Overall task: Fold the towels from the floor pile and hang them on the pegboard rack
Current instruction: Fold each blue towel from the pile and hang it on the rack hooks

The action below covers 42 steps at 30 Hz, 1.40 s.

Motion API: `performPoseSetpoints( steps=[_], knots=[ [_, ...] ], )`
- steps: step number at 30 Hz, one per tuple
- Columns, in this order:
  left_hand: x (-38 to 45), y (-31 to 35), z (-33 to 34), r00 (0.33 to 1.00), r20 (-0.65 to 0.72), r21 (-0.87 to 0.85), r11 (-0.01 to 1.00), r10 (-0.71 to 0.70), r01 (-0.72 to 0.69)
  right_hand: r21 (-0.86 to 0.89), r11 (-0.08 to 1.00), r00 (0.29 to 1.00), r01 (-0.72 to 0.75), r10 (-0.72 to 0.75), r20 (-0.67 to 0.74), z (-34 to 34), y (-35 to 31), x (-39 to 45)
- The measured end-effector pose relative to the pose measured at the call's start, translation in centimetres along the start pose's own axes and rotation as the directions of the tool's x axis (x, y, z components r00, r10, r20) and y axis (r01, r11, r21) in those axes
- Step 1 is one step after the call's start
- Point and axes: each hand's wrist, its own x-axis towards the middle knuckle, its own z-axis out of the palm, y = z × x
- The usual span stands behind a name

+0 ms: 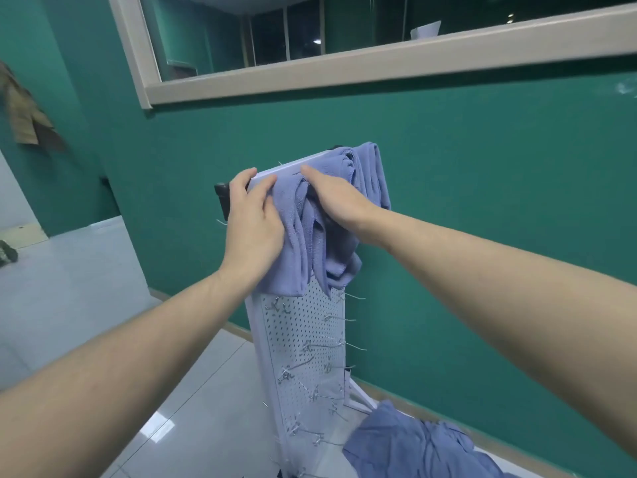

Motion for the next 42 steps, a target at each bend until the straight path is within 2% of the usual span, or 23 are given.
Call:
performPoseSetpoints(
  steps=[3,5,8,10,11,12,15,19,22,26,29,34,38,42],
  knots=[
    [-1.2,-0.8,-0.1,0.993,0.094,0.147,0.985,0.073,-0.087,0.165,0.986,0.994,-0.021,0.002,0.109,0.2,0.4,-1.0],
    [-2.0,-1.3,-0.2,0.984,0.128,0.237,0.96,0.124,-0.152,0.189,0.982,0.991,0.008,-0.034,0.13,0.7,1.1,-1.6],
    [-3.0,-1.7,-0.5,0.973,0.167,0.298,0.933,0.157,-0.201,0.036,0.997,0.996,0.069,-0.071,0.057,1.9,2.4,-1.7],
    [-3.6,-2.0,-0.6,0.968,0.212,0.309,0.93,0.138,-0.2,-0.156,0.98,0.99,0.121,-0.13,-0.048,2.7,3.5,-1.3],
    [-4.1,-2.1,-0.7,0.963,0.234,0.311,0.929,0.131,-0.202,-0.195,0.975,0.988,0.103,-0.123,-0.093,2.9,4.0,-1.1],
    [-4.5,-2.3,-0.7,0.958,0.255,0.311,0.927,0.132,-0.211,-0.153,0.985,0.992,0.075,-0.09,-0.094,2.8,4.1,-1.2],
    [-5.5,-2.8,-0.4,0.945,0.309,0.258,0.948,0.103,-0.188,0.084,0.996,0.999,0.032,-0.033,0.016,2.7,4.5,-1.6],
    [-6.5,-2.8,0.1,0.94,0.34,0.163,0.986,-0.013,-0.045,0.251,0.967,0.999,0.039,-0.029,-0.043,3.1,4.3,-2.0],
    [-6.9,-2.5,0.2,0.928,0.366,0.215,0.977,-0.07,-0.011,0.292,0.956,1.0,0.0,0.005,-0.016,2.7,4.4,-2.6],
    [-7.3,-2.2,-0.4,0.91,0.408,0.279,0.959,-0.074,-0.048,0.203,0.968,0.987,-0.148,0.133,0.088,1.5,6.2,-4.1],
    [-8.6,-1.9,-0.4,0.879,0.473,0.337,0.934,-0.057,-0.121,0.171,0.959,0.971,-0.228,0.211,0.112,0.1,8.3,-5.6],
    [-11.2,-0.6,1.8,0.81,0.581,0.327,0.935,-0.082,-0.14,0.143,0.942,0.952,-0.304,0.293,0.09,-3.0,11.4,-10.0],
    [-13.4,1.2,5.8,0.748,0.66,0.267,0.951,-0.065,-0.153,0.114,0.913,0.92,-0.392,0.389,0.05,-5.9,15.3,-14.0],
    [-16.0,2.5,11.6,0.649,0.758,0.209,0.968,-0.069,-0.142,0.061,0.88,0.882,-0.471,0.471,0.01,-8.7,20.2,-18.2]
  ],
)
